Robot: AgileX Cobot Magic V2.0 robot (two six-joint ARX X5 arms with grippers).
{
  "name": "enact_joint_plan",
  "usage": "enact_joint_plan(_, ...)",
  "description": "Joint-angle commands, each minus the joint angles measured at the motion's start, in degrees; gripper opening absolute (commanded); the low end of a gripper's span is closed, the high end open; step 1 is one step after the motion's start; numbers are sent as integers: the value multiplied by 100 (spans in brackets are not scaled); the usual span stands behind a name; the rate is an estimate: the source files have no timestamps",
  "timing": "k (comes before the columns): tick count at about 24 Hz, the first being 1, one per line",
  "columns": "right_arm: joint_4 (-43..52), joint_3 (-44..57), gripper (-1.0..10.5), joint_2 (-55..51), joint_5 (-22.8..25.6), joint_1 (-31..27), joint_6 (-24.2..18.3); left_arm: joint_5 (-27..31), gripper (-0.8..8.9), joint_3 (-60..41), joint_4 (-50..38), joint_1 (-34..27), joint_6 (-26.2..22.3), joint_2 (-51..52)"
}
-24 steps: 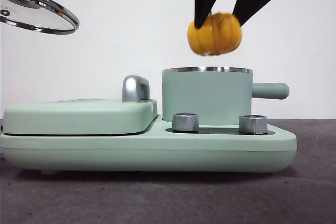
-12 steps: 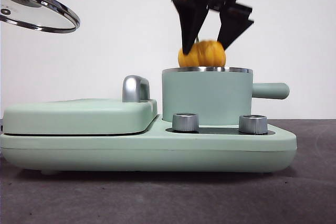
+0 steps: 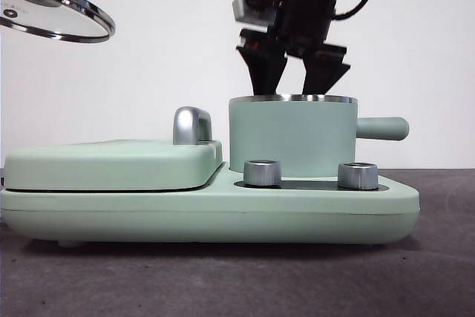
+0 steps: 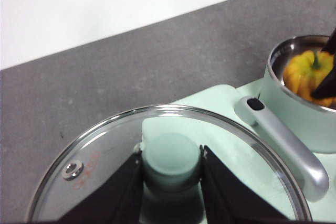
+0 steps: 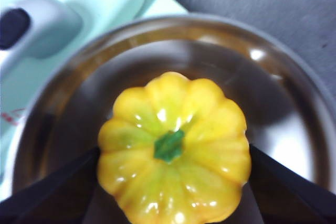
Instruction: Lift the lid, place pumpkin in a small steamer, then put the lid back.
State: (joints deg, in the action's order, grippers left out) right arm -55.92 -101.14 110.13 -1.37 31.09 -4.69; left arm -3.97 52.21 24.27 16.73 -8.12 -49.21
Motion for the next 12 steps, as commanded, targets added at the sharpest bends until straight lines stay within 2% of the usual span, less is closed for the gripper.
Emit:
enact_joint_plan(1,44,-133,360,254,15,31,-68,-13,16,81,-210,11,4,-22)
enact_joint_plan(11,31,-133,363,527,-4,48,-70,-13,16,81,-201,11,22,-22)
enact_joint_plan(12,61,-133,391,527,-4,50,-70,-13,16,81,-201,11,22,-22)
